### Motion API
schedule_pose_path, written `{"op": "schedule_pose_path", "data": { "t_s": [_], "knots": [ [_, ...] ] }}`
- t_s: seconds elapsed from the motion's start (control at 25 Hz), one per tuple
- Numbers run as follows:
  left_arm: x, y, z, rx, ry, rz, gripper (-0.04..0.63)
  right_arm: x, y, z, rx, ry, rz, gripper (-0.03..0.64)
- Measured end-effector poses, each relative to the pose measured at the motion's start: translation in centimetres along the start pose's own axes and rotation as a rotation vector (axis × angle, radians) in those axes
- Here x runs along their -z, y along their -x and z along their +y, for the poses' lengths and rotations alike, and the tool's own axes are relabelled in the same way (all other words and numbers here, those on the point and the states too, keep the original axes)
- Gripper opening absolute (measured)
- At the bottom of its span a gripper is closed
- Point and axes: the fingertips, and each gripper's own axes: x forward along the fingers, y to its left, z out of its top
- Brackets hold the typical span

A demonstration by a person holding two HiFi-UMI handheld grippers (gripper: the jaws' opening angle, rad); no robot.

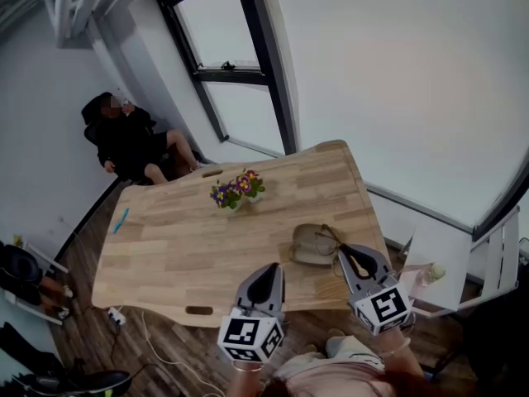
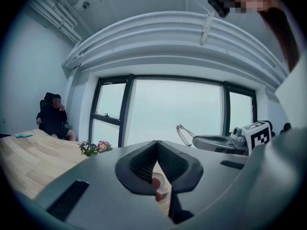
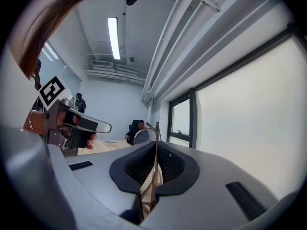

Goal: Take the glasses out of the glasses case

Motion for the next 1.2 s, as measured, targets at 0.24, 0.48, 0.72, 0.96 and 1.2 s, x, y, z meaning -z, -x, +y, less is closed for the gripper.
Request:
{"op": "schedule_pose_path", "data": {
  "t_s": [0.24,0.48,0.72,0.96,1.2],
  "knots": [
    [-0.1,1.7,0.5,0.037,0.007,-0.010,0.002,-1.0,1.0,1.7,0.035,0.042,-0.009,0.012],
    [0.2,2.8,1.1,0.069,0.010,-0.013,0.002,-1.7,1.4,3.0,0.077,0.038,-0.007,0.012],
    [0.5,4.4,1.9,0.093,0.020,-0.011,0.002,-1.7,1.5,4.7,0.103,0.063,0.007,0.012],
    [1.3,5.5,2.2,0.117,0.006,0.005,0.002,-1.3,1.8,5.8,0.122,0.073,0.023,0.012],
    [1.6,6.3,2.4,0.128,0.017,0.003,0.002,-1.4,2.5,6.5,0.142,0.090,0.042,0.012]
  ]
}}
